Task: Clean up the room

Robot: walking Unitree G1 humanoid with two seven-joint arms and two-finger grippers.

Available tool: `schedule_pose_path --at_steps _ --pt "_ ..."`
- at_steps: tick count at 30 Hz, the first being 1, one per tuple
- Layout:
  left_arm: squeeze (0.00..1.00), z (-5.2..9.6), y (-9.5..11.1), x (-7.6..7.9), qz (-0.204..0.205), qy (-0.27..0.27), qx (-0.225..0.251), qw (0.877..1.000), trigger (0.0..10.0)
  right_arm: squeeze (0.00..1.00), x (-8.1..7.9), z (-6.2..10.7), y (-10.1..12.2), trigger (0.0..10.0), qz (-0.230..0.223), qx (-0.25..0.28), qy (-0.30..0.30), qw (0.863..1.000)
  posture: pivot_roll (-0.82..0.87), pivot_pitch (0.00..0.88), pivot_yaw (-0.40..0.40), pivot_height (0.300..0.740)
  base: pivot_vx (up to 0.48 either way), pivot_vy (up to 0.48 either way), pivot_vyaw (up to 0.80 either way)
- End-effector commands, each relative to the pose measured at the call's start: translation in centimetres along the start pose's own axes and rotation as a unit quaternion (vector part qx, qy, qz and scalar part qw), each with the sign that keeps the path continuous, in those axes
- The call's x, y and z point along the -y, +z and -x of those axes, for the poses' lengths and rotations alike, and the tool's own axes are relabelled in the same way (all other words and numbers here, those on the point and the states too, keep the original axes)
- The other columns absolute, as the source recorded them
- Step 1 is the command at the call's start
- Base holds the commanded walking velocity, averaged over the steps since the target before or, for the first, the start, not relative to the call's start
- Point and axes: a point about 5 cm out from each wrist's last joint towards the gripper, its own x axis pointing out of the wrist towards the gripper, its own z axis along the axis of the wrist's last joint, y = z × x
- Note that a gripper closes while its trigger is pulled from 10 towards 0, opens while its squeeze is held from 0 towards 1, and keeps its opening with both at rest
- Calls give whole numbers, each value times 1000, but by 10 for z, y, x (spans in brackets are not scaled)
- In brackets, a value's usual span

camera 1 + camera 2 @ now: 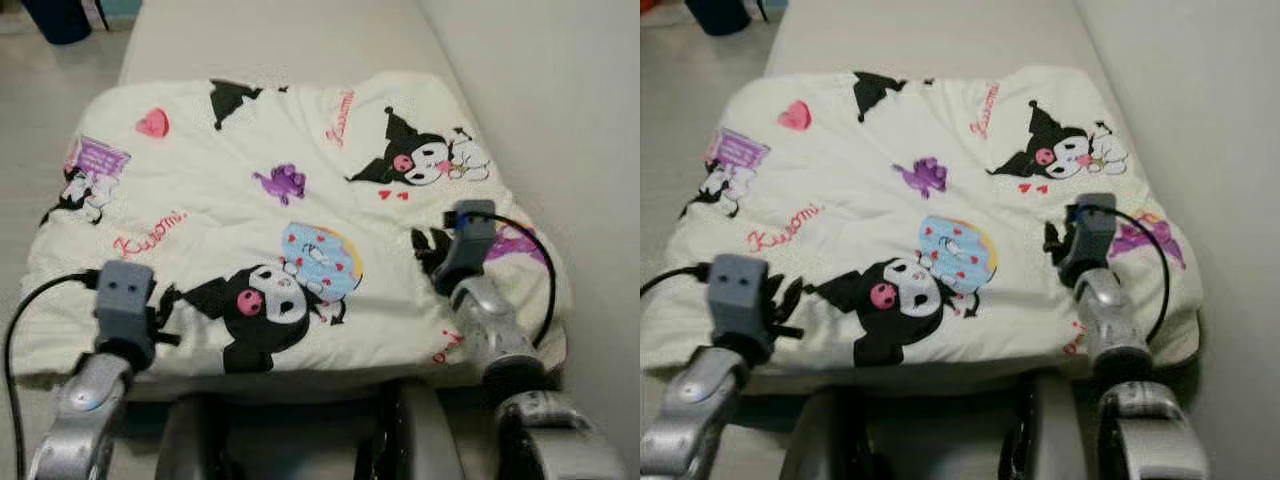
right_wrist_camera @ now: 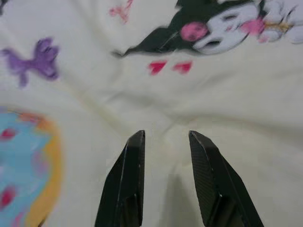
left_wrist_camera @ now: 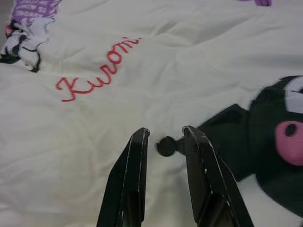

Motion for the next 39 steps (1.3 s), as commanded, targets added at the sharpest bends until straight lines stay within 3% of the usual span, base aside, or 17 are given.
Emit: schedule_pose_path --at_steps 1,3,4,6,13,24,39 --pt "0 4 -14 3 1 19 -23 1000 10000 0 0 10 -6 10000 6 12 -13 1000 -28 273 -5 564 0 0 0" --pt "0 5 -18 5 12 36 -27 999 10000 0 -6 19 -17 10000 0 10 -10 1000 -31 257 3 564 0 0 0" --pt "0 7 -22 9 26 49 -34 998 10000 0 -15 35 -33 10000 -12 3 -5 1000 -31 252 7 564 0 0 0" --pt "0 8 -23 12 35 49 -35 998 10000 0 -18 41 -39 10000 -12 -3 0 1000 -31 252 7 564 0 0 0" --pt "0 15 -30 29 10 17 -41 999 10000 0 -30 68 -54 10000 -1 -25 21 999 -34 237 8 564 0 0 0" --pt "0 19 -32 35 7 24 -35 999 10000 0 -39 80 -65 10000 -3 -44 35 998 -45 216 6 584 0 0 0" --pt "0 16 -33 42 -12 -2 -27 1000 10000 0 -42 80 -63 10000 -2 -46 36 998 -61 194 24 629 0 0 0"
